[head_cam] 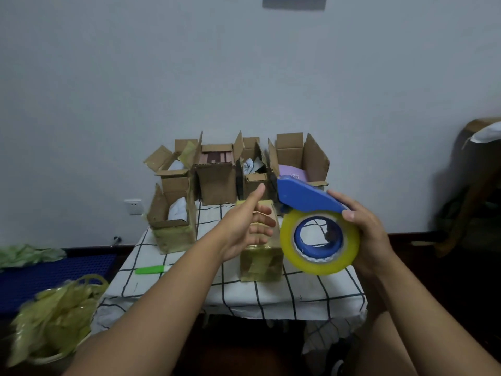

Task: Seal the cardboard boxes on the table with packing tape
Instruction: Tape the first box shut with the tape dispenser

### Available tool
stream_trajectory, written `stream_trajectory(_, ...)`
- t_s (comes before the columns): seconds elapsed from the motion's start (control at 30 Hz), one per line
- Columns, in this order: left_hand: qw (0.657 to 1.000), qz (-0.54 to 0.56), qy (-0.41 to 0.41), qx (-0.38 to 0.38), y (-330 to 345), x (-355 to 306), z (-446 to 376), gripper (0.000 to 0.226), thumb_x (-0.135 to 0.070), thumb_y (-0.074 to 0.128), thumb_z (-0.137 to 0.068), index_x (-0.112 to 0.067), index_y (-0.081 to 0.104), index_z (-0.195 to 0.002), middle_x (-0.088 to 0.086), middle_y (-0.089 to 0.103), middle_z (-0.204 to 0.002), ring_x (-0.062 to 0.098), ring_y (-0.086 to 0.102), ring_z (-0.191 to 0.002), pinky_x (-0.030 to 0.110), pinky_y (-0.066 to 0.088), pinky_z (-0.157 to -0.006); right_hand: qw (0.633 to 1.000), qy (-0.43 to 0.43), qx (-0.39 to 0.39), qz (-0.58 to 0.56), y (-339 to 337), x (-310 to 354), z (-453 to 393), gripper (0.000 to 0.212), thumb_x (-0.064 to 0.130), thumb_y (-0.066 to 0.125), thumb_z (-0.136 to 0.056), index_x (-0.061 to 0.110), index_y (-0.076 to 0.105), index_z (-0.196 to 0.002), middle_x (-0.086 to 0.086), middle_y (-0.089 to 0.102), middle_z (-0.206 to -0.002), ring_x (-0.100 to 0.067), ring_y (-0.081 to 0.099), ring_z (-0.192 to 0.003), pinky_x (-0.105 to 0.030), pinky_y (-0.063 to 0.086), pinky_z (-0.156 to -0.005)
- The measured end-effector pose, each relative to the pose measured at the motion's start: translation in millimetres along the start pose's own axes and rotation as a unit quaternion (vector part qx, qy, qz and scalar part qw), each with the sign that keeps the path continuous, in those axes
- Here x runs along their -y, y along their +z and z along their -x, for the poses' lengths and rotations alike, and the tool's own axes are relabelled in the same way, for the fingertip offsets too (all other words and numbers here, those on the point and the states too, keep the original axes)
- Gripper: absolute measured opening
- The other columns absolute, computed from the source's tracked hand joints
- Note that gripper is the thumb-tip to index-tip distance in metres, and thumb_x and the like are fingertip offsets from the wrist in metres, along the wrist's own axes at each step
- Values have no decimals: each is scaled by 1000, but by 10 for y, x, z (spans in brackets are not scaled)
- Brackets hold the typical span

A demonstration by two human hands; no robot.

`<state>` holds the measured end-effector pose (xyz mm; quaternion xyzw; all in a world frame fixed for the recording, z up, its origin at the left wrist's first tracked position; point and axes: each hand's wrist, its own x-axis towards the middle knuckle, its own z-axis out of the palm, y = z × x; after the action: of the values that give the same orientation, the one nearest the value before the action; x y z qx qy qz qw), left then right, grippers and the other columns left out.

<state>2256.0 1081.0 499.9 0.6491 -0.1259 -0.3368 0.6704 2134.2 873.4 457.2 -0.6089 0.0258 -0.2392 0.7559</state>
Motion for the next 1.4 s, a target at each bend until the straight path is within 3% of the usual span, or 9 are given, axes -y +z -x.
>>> stream_trajectory(0.1, 999, 20, 10, 26, -62, -65, 94, 55, -69, 58, -77, -14, 51, -82, 6, 55, -65, 19, 54, -57, 27, 44, -50, 999, 18, 26, -30, 39, -61, -45, 76, 40, 65, -67, 8, 57, -134, -19, 63, -119, -28, 64, -92, -37, 54, -71)
stream_trajectory(0.27, 998, 1, 30, 48, -152, -71, 165, 45, -58, 59, -83, -16, 49, -72, 3, 51, -64, 16, 53, -57, 24, 43, -48, 996, 26, 44, -73, 172, -121, -67, 79, 39, 65, -64, 6, 55, -134, -12, 66, -108, -17, 67, -79, -27, 54, -60)
stream_trajectory(0.63, 996, 63, 28, 55, -281, -65, 197, 19, -26, 55, -97, -8, 57, -92, 5, 56, -69, 16, 56, -60, 24, 46, -53, 994, 53, 52, -85, 330, -257, -141, 69, 40, 65, -64, 14, 61, -128, -11, 65, -100, -18, 62, -72, -28, 53, -57)
stream_trajectory(0.8, 996, 74, -1, 52, -348, -69, 183, 23, -27, 53, -95, -6, 58, -102, 7, 60, -72, 16, 58, -59, 24, 49, -51, 993, 53, 55, -85, 347, -276, -161, 69, 40, 65, -65, 13, 60, -128, -10, 66, -99, -18, 62, -72, -28, 53, -57)
stream_trajectory(1.0, 991, 127, 23, 42, -398, -23, 161, 30, -13, 51, -92, -11, 60, -120, 8, 59, -80, 16, 58, -61, 25, 50, -53, 994, 63, 51, -76, 347, -312, -155, 66, 40, 66, -63, 17, 63, -124, -10, 67, -101, -20, 62, -74, -29, 54, -58)
stream_trajectory(1.17, 984, 170, 23, 39, -430, -2, 159, 15, -13, 44, -88, -11, 58, -91, 12, 58, -87, 21, 60, -64, 28, 52, -54, 995, 64, 51, -62, 364, -303, -147, 70, 41, 67, -62, 15, 61, -127, -8, 68, -104, -18, 64, -74, -29, 54, -58)
stream_trajectory(1.27, 988, 151, 19, 29, -456, 1, 139, 29, -27, 48, -92, -9, 55, -70, 11, 63, -81, 21, 61, -66, 28, 53, -56, 996, 58, 51, -44, 348, -280, -154, 69, 42, 66, -62, 17, 63, -126, -7, 69, -104, -18, 65, -76, -29, 54, -60)
stream_trajectory(1.4, 997, 77, 20, -9, -468, 9, 112, 12, -7, 62, -91, -10, 59, -80, 9, 62, -73, 14, 62, -62, 24, 56, -59, 997, 45, 58, -15, 330, -231, -162, 67, 41, 67, -61, 18, 64, -124, -4, 69, -106, -18, 67, -78, -29, 55, -62)
